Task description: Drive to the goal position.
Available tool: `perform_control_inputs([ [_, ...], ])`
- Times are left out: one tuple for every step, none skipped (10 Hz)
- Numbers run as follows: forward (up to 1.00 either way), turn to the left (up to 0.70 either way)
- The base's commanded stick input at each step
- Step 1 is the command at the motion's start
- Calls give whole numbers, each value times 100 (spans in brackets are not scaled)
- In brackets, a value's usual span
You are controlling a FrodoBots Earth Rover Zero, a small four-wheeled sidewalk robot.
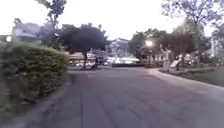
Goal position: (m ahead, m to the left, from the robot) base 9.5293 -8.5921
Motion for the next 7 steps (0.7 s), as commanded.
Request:
perform_control_inputs([
  [70, 0],
  [70, 0],
  [70, 0],
  [70, 0],
  [70, 0],
  [70, -25],
  [70, -35],
])
